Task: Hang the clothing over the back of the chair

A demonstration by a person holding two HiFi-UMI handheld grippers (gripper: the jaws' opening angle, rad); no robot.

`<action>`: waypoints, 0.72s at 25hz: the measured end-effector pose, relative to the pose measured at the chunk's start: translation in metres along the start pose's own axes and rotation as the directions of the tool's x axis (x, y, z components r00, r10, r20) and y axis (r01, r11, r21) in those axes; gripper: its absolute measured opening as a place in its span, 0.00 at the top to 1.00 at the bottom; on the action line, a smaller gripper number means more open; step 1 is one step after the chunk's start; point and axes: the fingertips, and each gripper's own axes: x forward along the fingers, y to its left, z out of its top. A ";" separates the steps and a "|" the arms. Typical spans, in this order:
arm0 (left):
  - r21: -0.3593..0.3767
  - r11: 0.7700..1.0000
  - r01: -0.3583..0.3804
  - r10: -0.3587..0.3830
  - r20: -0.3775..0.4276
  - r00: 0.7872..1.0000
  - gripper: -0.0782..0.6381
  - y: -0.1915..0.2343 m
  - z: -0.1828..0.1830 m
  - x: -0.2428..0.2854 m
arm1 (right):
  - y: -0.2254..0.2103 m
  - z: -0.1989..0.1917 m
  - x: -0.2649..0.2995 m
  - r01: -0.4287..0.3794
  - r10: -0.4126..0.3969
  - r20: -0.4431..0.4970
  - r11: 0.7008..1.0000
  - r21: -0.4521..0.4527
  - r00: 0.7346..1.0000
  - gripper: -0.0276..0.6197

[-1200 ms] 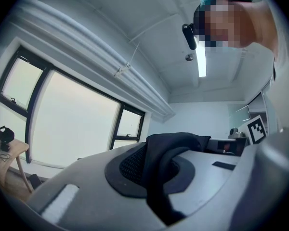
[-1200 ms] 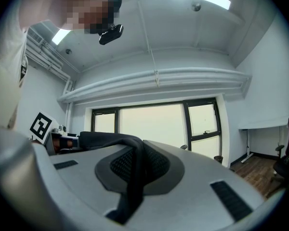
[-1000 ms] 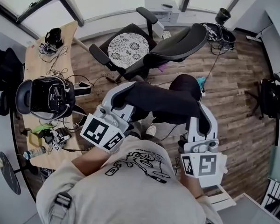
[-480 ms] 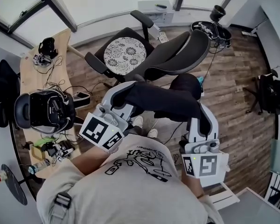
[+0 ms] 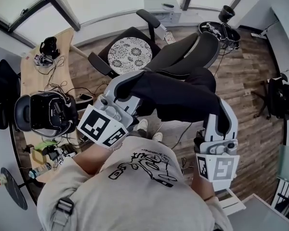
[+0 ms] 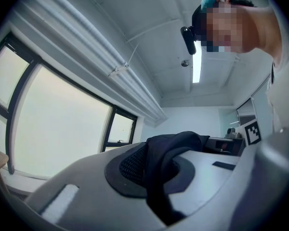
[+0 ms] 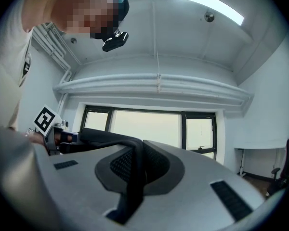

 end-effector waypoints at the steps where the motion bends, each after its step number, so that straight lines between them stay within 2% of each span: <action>1: 0.009 1.000 0.007 -0.007 0.007 1.000 0.87 0.000 0.004 0.003 | -0.003 0.005 0.002 0.003 -0.002 0.011 1.000 -0.012 1.000 0.95; 4: 0.020 1.000 0.023 -0.023 0.028 0.999 0.87 -0.002 0.017 0.011 | -0.011 0.018 0.007 0.007 -0.006 0.052 1.000 -0.020 0.999 0.95; 9: -0.022 0.999 0.048 -0.046 0.060 0.997 0.87 -0.002 0.032 0.024 | -0.017 0.037 0.022 -0.005 0.007 0.088 0.999 -0.032 0.996 0.95; 15: 0.032 0.998 0.047 -0.049 0.075 0.996 0.87 0.009 0.045 0.041 | -0.031 0.042 0.038 0.015 -0.010 0.122 0.999 -0.036 0.992 0.95; 18: 0.052 0.998 0.030 -0.034 0.067 0.997 0.87 0.022 0.045 0.055 | -0.039 0.036 0.051 0.029 -0.024 0.106 0.999 -0.046 0.994 0.95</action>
